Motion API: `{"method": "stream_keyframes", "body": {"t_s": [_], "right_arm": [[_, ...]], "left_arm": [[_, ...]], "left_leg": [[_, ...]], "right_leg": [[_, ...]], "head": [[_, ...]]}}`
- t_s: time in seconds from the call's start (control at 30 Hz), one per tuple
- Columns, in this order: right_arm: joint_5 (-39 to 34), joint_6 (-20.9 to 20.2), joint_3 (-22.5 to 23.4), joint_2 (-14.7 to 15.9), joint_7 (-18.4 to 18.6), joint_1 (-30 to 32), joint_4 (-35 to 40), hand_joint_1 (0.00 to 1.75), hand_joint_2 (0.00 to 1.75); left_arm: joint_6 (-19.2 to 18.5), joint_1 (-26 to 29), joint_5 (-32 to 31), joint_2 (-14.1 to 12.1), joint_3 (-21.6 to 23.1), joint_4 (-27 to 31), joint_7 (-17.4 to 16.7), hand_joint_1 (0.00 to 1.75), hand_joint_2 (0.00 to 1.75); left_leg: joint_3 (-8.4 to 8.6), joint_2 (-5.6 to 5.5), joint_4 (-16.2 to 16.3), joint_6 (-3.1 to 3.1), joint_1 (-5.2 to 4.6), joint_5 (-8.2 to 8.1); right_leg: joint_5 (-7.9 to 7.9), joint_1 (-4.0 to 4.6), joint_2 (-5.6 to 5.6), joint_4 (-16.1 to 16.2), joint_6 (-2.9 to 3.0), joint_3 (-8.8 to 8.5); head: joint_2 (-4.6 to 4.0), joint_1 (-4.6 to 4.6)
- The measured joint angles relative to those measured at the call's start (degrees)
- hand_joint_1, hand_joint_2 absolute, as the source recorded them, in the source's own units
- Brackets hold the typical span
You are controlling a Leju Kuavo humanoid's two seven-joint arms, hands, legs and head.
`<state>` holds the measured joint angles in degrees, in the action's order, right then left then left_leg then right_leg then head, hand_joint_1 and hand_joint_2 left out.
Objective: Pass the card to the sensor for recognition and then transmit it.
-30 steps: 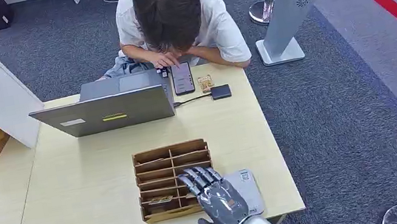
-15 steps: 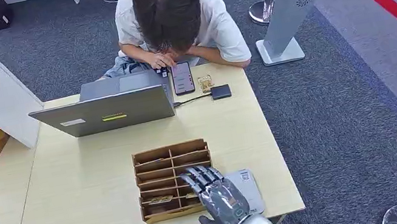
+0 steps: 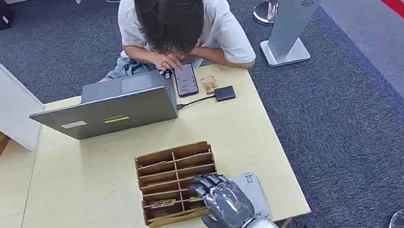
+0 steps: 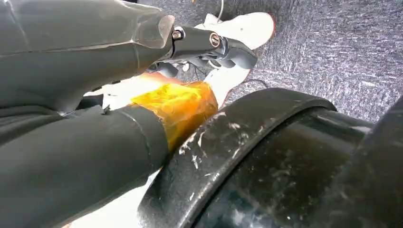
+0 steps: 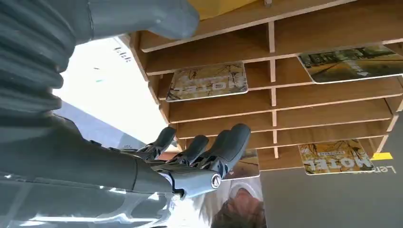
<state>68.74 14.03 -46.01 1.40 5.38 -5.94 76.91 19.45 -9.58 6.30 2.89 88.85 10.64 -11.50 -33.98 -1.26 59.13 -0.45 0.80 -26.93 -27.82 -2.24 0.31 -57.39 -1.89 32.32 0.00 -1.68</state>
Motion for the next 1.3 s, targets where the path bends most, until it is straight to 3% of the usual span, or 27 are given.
{"method": "stream_keyframes", "body": {"t_s": [0.23, 0.63, 1.3], "right_arm": [[0.0, -0.2, 0.2, 0.0, 0.0, 0.0, 0.0, 0.49, 1.75], [0.0, -0.5, 0.4, 0.0, 0.0, 0.0, 0.0, 0.77, 1.75], [0.0, -1.5, 0.4, 0.0, 0.1, -0.1, -0.7, 0.73, 1.75]], "left_arm": [[0.0, 0.0, -0.1, 0.0, 0.0, 0.0, 0.0, 0.00, 0.00], [0.0, 0.0, -0.5, 0.0, 0.0, 0.0, -0.2, 0.00, 0.00], [-0.1, 0.0, -0.8, 0.0, 0.0, 0.0, -0.2, 0.00, 0.00]], "left_leg": [[0.00, 0.00, 0.0, 0.00, 0.00, 0.00], [0.00, 0.00, 0.0, 0.00, 0.00, 0.00], [0.00, 0.00, 0.0, 0.00, 0.00, 0.00]], "right_leg": [[0.00, 0.00, 0.00, 0.0, 0.00, 0.00], [0.00, 0.00, 0.00, 0.0, 0.00, 0.00], [0.00, 0.00, 0.00, 0.0, 0.00, 0.00]], "head": [[0.00, 0.00], [0.00, 0.00], [0.00, 0.00]]}}
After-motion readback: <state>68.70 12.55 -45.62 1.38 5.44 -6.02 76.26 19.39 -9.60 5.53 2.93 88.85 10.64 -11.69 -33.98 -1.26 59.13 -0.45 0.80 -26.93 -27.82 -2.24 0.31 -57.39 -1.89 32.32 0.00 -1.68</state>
